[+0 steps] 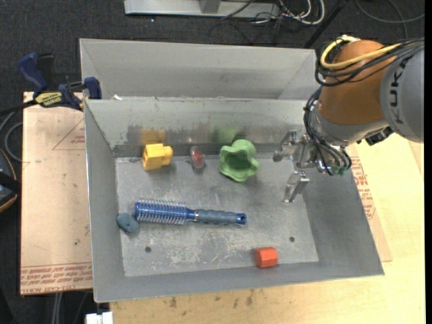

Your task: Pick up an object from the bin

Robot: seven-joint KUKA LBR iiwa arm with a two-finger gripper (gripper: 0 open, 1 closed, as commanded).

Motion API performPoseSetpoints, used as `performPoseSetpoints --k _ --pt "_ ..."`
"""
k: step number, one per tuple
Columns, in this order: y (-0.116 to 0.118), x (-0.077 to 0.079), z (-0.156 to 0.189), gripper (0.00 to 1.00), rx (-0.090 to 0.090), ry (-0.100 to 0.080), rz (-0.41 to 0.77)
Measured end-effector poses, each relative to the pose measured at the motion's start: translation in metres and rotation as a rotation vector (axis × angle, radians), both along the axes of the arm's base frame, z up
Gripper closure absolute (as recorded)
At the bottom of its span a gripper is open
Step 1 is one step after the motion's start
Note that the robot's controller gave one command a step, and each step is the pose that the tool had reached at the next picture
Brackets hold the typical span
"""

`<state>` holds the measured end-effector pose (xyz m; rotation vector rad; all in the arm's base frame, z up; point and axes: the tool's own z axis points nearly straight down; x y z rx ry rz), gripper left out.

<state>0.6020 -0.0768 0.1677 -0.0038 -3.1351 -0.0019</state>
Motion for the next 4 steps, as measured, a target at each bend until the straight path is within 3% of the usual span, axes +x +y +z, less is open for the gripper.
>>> performPoseSetpoints --k 1,2,3,4 --pt "0.055 0.049 -0.031 0.0 0.002 -0.012 0.021" --pt "0.083 0.051 -0.084 0.0 -0.001 -0.016 -0.03" --pt "0.084 0.051 -0.085 1.0 0.0 -0.014 -0.028" --pt "0.097 0.032 0.073 1.0 0.0 -0.018 -0.034"
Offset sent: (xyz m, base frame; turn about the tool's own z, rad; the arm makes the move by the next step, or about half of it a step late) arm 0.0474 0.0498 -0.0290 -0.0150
